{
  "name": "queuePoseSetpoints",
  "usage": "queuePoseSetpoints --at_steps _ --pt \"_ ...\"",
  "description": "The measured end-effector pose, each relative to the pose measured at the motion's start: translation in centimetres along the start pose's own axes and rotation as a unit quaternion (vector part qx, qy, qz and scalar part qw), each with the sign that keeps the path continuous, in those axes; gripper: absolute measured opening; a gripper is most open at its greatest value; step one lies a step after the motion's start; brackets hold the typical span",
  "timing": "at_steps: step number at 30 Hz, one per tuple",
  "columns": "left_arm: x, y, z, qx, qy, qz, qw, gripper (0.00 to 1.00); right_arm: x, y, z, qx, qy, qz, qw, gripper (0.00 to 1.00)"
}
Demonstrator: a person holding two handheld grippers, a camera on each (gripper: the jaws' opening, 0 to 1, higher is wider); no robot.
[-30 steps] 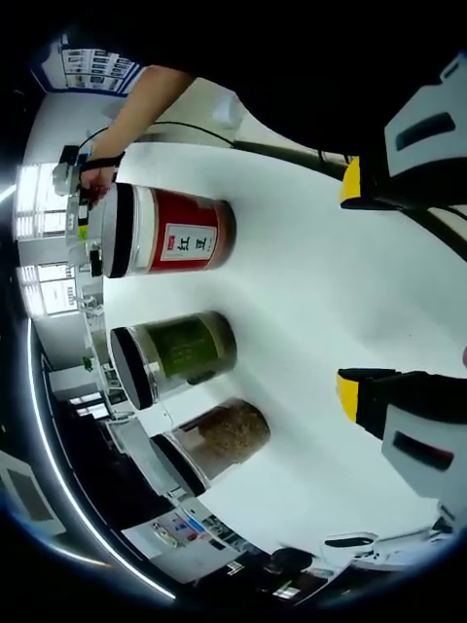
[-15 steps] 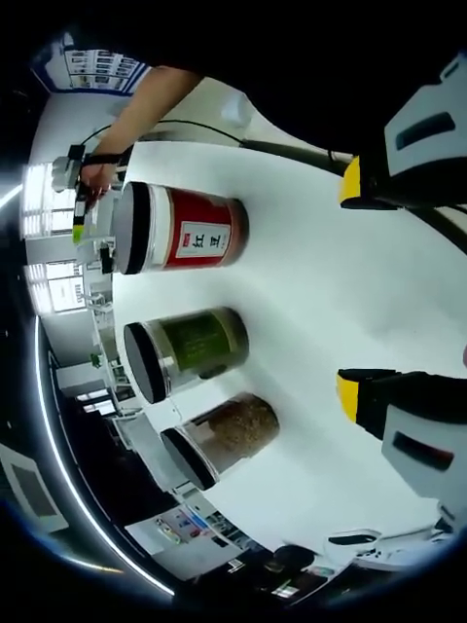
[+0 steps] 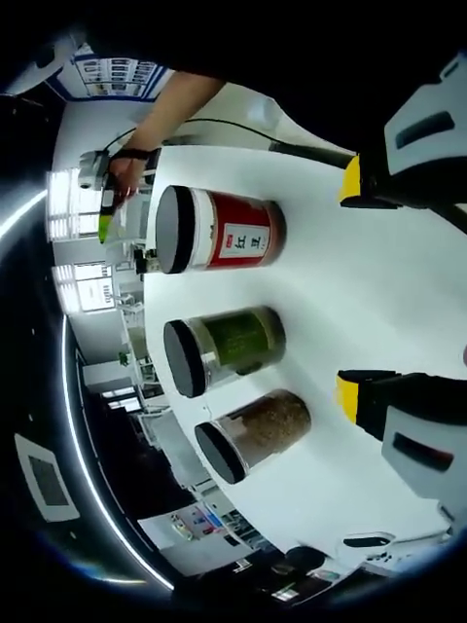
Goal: Pick up the mixed condiments and ingredients on the table and sort them into separate groups
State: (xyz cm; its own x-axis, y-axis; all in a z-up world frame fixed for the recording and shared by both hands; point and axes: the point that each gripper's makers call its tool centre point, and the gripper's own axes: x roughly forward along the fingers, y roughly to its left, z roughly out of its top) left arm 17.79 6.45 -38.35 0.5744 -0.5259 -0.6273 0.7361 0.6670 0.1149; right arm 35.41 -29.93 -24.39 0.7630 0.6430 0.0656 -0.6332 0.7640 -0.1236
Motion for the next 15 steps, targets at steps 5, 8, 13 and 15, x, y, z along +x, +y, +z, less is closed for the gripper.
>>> queuePoseSetpoints --at_steps 5,8,13,15 --pt "0.0 0.3 2.2 -0.003 -0.053 0.002 0.9986 0.68 0.3 2.8 -0.8 -0.02 0.018 0.059 0.9979 0.39" --pt "0.4 0.3 2.6 -0.006 -0.065 0.0 0.9979 0.69 0.2 4.5 -1.7 -0.018 0.035 0.1 0.9942 0.39" --pt "1.0 0.2 3.5 -0.015 -0.089 0.0 0.9959 0.7 0.3 5.8 -2.5 -0.032 0.046 0.125 0.9907 0.4" --pt "1.0 0.3 4.3 -0.018 -0.108 0.003 0.994 0.66 0.3 6.5 -2.9 -0.037 0.052 0.141 0.9879 0.41"
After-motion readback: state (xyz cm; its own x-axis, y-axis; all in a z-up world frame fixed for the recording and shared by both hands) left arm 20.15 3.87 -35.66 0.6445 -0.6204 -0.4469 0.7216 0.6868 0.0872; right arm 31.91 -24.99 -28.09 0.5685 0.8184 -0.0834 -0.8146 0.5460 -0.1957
